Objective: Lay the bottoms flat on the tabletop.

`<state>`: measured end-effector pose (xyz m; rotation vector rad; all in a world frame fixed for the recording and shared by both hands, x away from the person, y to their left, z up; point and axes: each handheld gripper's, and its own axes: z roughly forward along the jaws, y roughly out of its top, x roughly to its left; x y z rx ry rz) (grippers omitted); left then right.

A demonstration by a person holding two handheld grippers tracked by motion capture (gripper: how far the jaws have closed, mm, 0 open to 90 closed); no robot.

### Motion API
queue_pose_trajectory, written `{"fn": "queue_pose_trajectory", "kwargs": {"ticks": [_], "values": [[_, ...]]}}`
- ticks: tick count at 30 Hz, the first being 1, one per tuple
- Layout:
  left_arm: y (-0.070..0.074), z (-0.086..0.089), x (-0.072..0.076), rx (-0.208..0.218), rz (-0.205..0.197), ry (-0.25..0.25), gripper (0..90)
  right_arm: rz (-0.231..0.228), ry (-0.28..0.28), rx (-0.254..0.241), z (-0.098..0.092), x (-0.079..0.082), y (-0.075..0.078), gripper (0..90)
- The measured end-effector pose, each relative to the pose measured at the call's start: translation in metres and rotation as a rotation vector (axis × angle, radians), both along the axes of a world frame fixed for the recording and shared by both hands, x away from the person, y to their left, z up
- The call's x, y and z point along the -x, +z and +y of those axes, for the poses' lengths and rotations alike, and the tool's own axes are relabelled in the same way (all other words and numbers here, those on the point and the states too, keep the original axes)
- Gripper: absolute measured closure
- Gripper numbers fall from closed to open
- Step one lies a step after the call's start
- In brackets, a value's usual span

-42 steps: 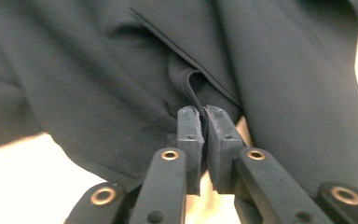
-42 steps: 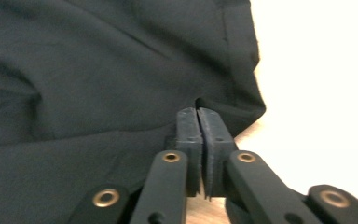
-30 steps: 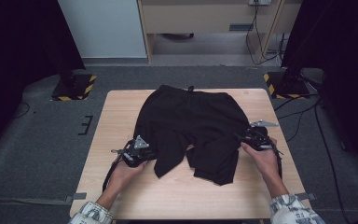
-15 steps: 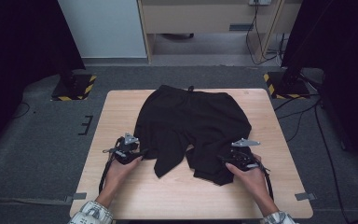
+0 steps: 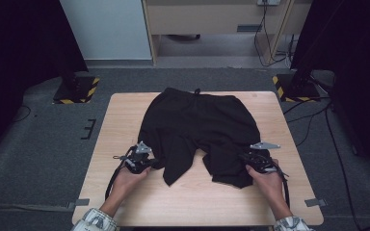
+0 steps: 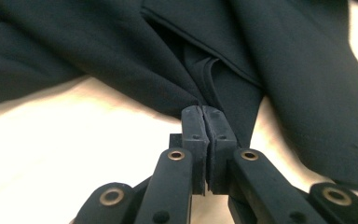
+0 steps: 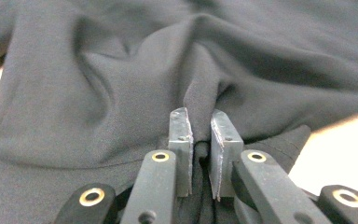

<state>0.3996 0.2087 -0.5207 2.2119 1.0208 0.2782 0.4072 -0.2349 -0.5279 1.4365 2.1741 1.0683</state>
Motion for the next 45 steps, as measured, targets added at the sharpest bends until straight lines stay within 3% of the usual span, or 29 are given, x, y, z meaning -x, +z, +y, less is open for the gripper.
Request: {"fn": "queue_pose_trajectory", "kwargs": {"ticks": [3, 7, 9, 12, 16, 18, 19, 21, 25, 27, 30, 31, 38, 45], "values": [[0.002, -0.002, 0.011, -0.009, 0.015, -0.037, 87.6, 0.001, -0.023, -0.004, -0.010, -0.002, 0.000, 81.0], [0.002, 0.003, 0.016, -0.009, 0.023, -0.037, 87.7, -0.009, -0.041, 0.006, -0.018, -0.002, 0.000, 78.5], [0.002, 0.008, 0.015, -0.038, -0.004, -0.004, 87.2, -0.026, -0.050, 0.014, -0.020, -0.001, 0.000, 72.3], [0.003, 0.007, 0.016, -0.105, -0.077, 0.036, 72.3, -0.051, -0.056, 0.024, -0.017, 0.007, 0.007, 56.9], [0.011, 0.007, 0.019, -0.069, -0.133, 0.090, 57.8, -0.092, -0.022, 0.009, -0.007, 0.024, 0.022, 43.1], [0.018, 0.007, 0.022, -0.036, -0.171, 0.099, 55.5, -0.110, -0.003, 0.016, 0.000, 0.034, 0.027, 39.3], [0.018, 0.007, 0.022, -0.036, -0.171, 0.099, 53.2, -0.110, -0.003, 0.016, 0.000, 0.034, 0.027, 39.3], [0.020, 0.003, 0.024, 0.010, -0.199, 0.085, 48.7, -0.107, 0.033, 0.001, 0.009, 0.045, 0.027, 36.0], [0.011, -0.008, 0.020, 0.002, -0.169, 0.051, 43.8, -0.081, 0.062, 0.020, 0.021, 0.050, 0.020, 34.7], [0.004, -0.014, 0.017, -0.026, -0.137, 0.030, 44.1, -0.071, 0.072, 0.035, 0.025, 0.051, 0.017, 34.2], [-0.003, -0.019, 0.013, -0.059, -0.105, -0.001, 50.1, -0.051, 0.094, 0.080, 0.030, 0.051, 0.011, 35.2], [-0.003, -0.018, 0.013, -0.045, -0.098, -0.009, 53.5, -0.052, 0.097, 0.083, 0.030, 0.051, 0.010, 35.6], [0.001, -0.008, 0.026, -0.057, -0.051, -0.079, 82.3, -0.006, 0.094, 0.111, 0.023, 0.053, 0.002, 42.4], [0.004, 0.004, 0.042, -0.038, 0.009, -0.109, 87.6, 0.000, 0.085, 0.106, 0.008, 0.064, 0.001, 43.4]]}}
